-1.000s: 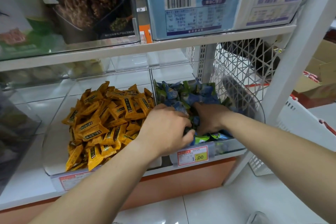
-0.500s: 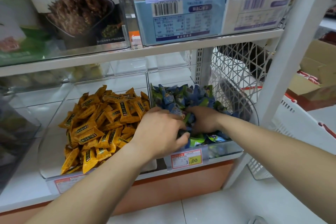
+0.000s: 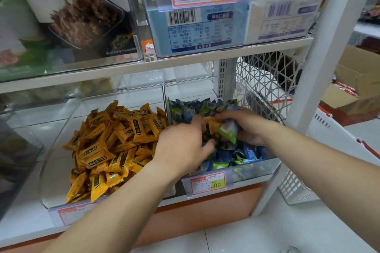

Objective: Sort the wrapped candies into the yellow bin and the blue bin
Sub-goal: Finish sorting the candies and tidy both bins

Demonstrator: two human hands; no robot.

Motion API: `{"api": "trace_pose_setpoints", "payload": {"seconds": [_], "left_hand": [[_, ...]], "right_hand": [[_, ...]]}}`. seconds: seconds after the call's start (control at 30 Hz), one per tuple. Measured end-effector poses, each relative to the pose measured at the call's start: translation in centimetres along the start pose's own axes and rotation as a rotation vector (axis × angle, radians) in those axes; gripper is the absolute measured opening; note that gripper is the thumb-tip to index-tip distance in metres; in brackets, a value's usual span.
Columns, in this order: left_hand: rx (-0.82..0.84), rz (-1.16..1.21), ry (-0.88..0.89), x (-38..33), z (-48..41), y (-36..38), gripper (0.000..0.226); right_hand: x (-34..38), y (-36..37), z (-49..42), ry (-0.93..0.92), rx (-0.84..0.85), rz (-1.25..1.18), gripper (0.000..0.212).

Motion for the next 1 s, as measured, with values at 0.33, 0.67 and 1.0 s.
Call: {"api": "trace_pose_setpoints", "payload": {"seconds": [0.33, 0.67, 1.0], "left_hand": [[0.029, 0.318, -0.165, 0.3, -1.7, 0.2, 0.055], [-0.031, 0.38, -0.081, 0.3, -1.4, -0.5, 0.048], [-0.152, 0.222, -0.312, 7.9, -0.1, -4.7, 0.03]], "right_hand": [[1.9, 1.5, 2.0, 0.017, 0.172, -0.09, 0.022], [3.3, 3.8, 3.2, 0.019, 0.252, -0.2, 0.036], [2.7, 2.2, 2.0, -0.126, -0.199, 0.376, 0.022]]}}
Point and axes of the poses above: each hand's wrist, its own z-axis away from the middle knuckle, its own y-axis out of the palm, x = y × z, the point moved 2 cm from there along -z, towards the middle knuckle, and after that the axes turned 4 degrees about -y, right-handed, at the moved point
